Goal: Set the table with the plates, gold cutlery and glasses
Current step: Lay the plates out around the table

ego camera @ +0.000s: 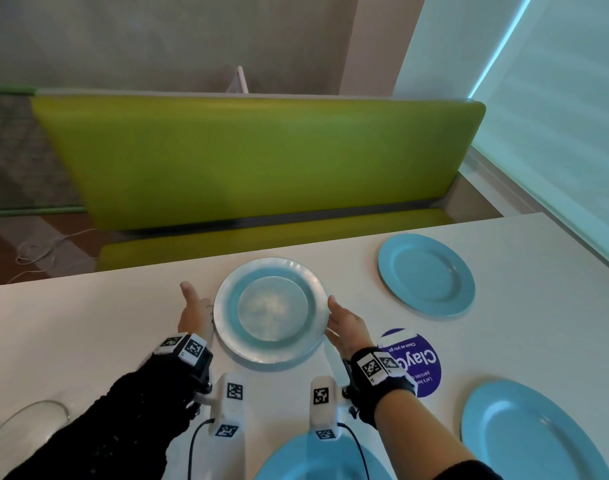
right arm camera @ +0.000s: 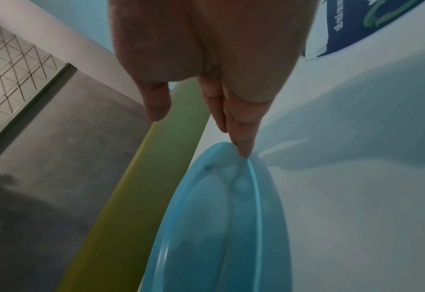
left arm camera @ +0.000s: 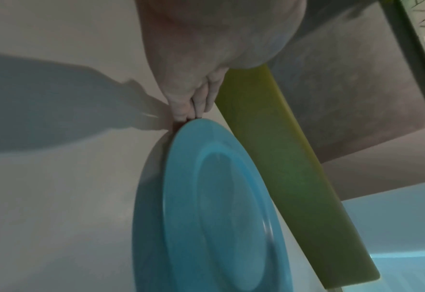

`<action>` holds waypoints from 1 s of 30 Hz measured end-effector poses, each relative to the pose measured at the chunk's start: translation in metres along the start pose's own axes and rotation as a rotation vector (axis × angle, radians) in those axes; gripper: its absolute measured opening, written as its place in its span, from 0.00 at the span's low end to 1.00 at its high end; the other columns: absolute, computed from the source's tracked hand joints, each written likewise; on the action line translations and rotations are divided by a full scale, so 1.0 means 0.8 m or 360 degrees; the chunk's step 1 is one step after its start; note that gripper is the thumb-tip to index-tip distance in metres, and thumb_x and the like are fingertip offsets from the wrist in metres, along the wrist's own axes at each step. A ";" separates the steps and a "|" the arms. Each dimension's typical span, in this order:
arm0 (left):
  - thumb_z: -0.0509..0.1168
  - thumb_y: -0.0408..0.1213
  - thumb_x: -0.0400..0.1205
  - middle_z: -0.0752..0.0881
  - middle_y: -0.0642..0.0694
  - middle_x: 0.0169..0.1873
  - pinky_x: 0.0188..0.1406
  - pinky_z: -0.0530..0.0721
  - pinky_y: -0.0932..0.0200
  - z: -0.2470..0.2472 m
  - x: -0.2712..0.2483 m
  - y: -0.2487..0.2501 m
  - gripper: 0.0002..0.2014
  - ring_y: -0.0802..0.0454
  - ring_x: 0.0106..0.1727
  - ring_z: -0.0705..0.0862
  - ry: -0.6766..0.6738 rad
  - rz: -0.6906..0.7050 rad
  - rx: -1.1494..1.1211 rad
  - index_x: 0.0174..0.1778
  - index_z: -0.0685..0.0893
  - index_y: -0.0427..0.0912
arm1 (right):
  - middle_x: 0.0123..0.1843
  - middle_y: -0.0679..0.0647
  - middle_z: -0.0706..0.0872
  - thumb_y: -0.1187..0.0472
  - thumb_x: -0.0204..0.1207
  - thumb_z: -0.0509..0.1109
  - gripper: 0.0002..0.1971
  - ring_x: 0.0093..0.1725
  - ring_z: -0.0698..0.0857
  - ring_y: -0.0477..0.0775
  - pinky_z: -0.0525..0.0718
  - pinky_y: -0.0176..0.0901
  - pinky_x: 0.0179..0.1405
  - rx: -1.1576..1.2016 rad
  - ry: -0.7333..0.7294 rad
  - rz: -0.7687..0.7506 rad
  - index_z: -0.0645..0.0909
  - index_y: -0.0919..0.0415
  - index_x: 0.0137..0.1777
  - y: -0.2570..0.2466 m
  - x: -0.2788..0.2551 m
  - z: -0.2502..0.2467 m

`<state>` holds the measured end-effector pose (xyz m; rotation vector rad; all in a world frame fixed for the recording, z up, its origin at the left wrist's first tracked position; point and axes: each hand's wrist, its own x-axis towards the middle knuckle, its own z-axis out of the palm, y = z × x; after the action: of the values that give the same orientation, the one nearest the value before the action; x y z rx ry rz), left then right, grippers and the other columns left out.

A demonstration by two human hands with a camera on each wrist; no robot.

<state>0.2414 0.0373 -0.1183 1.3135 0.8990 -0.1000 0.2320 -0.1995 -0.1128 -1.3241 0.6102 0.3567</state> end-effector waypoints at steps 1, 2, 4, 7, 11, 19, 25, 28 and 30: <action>0.35 0.73 0.76 0.79 0.31 0.67 0.75 0.68 0.44 0.000 0.001 0.004 0.50 0.40 0.68 0.77 -0.0012 -0.0019 -0.0041 0.67 0.77 0.30 | 0.54 0.62 0.85 0.53 0.81 0.65 0.15 0.51 0.83 0.57 0.82 0.42 0.50 0.0046 -0.0024 0.0017 0.82 0.66 0.56 -0.002 0.000 0.002; 0.35 0.71 0.78 0.73 0.32 0.74 0.77 0.66 0.45 0.000 -0.001 0.008 0.48 0.39 0.73 0.74 -0.0031 -0.0027 -0.0102 0.75 0.69 0.30 | 0.56 0.62 0.85 0.53 0.81 0.64 0.16 0.53 0.83 0.56 0.82 0.40 0.49 0.0090 -0.0036 0.0028 0.81 0.65 0.58 -0.004 0.000 0.005; 0.36 0.69 0.79 0.66 0.34 0.79 0.80 0.63 0.46 -0.001 0.002 0.011 0.46 0.40 0.79 0.68 -0.0048 -0.0044 -0.0192 0.80 0.61 0.33 | 0.57 0.61 0.85 0.52 0.81 0.64 0.14 0.54 0.83 0.56 0.81 0.39 0.51 0.0153 -0.0046 0.0047 0.80 0.63 0.55 -0.007 0.000 0.008; 0.36 0.69 0.79 0.64 0.35 0.80 0.81 0.62 0.46 0.000 -0.002 0.016 0.46 0.40 0.80 0.65 -0.0059 -0.0074 -0.0266 0.81 0.57 0.34 | 0.59 0.60 0.84 0.51 0.81 0.64 0.12 0.56 0.82 0.56 0.81 0.40 0.51 0.0164 -0.0056 0.0065 0.80 0.60 0.52 -0.009 0.003 0.013; 0.38 0.69 0.80 0.61 0.35 0.81 0.82 0.61 0.46 0.001 -0.004 0.018 0.45 0.41 0.81 0.64 -0.0098 -0.0099 -0.0355 0.82 0.54 0.35 | 0.58 0.59 0.85 0.50 0.80 0.65 0.12 0.50 0.84 0.53 0.82 0.40 0.50 0.0174 -0.0068 0.0060 0.82 0.58 0.49 -0.009 0.008 0.015; 0.39 0.69 0.79 0.60 0.36 0.82 0.82 0.60 0.46 0.000 -0.009 0.021 0.45 0.41 0.82 0.63 -0.0129 -0.0133 -0.0373 0.83 0.52 0.38 | 0.56 0.59 0.85 0.49 0.79 0.66 0.19 0.49 0.84 0.52 0.81 0.41 0.51 0.0150 -0.0055 0.0026 0.80 0.63 0.62 -0.008 0.009 0.016; 0.37 0.67 0.81 0.60 0.38 0.82 0.81 0.57 0.48 0.002 -0.017 0.024 0.42 0.42 0.82 0.61 -0.0168 -0.0127 -0.0218 0.83 0.51 0.39 | 0.52 0.55 0.85 0.50 0.80 0.65 0.17 0.47 0.83 0.49 0.80 0.38 0.43 0.0099 -0.0049 0.0045 0.79 0.61 0.62 -0.012 0.007 0.016; 0.36 0.70 0.79 0.63 0.35 0.80 0.83 0.55 0.46 -0.003 -0.005 0.017 0.46 0.41 0.82 0.62 -0.0066 -0.0092 -0.0034 0.82 0.56 0.36 | 0.59 0.56 0.82 0.49 0.80 0.65 0.18 0.51 0.82 0.48 0.79 0.38 0.47 0.0044 -0.0042 0.0077 0.77 0.59 0.63 -0.014 0.004 0.015; 0.36 0.72 0.77 0.65 0.33 0.79 0.82 0.57 0.43 -0.011 0.000 0.011 0.48 0.39 0.80 0.65 -0.0016 -0.0076 0.0011 0.81 0.57 0.35 | 0.64 0.57 0.77 0.48 0.80 0.65 0.23 0.63 0.78 0.52 0.76 0.42 0.62 -0.0028 -0.0003 0.0093 0.73 0.60 0.70 -0.016 -0.003 0.012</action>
<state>0.2412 0.0475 -0.1111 1.2969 0.9222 -0.1469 0.2398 -0.1927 -0.1001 -1.3245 0.6463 0.4118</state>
